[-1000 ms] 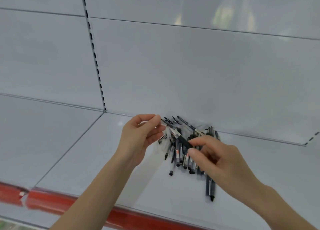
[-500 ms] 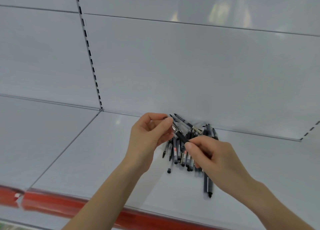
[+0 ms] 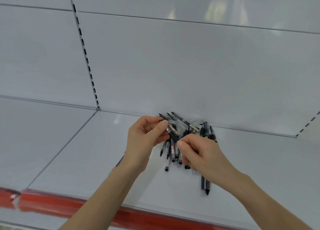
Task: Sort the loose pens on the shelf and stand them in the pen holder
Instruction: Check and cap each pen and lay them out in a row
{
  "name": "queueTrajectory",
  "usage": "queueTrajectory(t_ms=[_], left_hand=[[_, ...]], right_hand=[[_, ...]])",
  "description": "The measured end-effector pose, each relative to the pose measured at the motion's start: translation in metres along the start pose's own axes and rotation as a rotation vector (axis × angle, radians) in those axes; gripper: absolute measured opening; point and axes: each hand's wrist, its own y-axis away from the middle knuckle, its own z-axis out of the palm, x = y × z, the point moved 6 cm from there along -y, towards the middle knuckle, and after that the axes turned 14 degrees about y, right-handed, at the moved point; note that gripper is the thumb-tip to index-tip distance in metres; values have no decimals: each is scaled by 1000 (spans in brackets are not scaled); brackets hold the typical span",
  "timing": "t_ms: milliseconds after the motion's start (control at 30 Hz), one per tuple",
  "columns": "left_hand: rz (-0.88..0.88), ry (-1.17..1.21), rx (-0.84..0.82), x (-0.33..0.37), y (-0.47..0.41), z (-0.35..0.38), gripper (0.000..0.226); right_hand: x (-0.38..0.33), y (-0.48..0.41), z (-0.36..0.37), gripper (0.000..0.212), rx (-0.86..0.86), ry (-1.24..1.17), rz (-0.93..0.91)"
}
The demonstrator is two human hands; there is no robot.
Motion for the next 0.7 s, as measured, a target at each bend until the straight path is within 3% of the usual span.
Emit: queueTrajectory(t_ms=[100,200,333,433,533,700], left_hand=[[-2,-57,45,3,-10,-15,7],[23,-149,77,13,-19,-32,5],[109,-658,83,19,-31,-54,7],[165,-970,15,15,-32,-58,5],[158,-1143,-36,9,-32,-61,12],[156,-1263,-75,6,-37,-62,19]], right_hand=[[8,-12,4,31,-61,18,16],[22,-30,-2,28,12,87,38],[35,-59,0,24,99,272,60],[33,-75,10,28,53,388,93],[32,-84,21,38,-21,516,107],[39,-84,21,40,-83,476,137]])
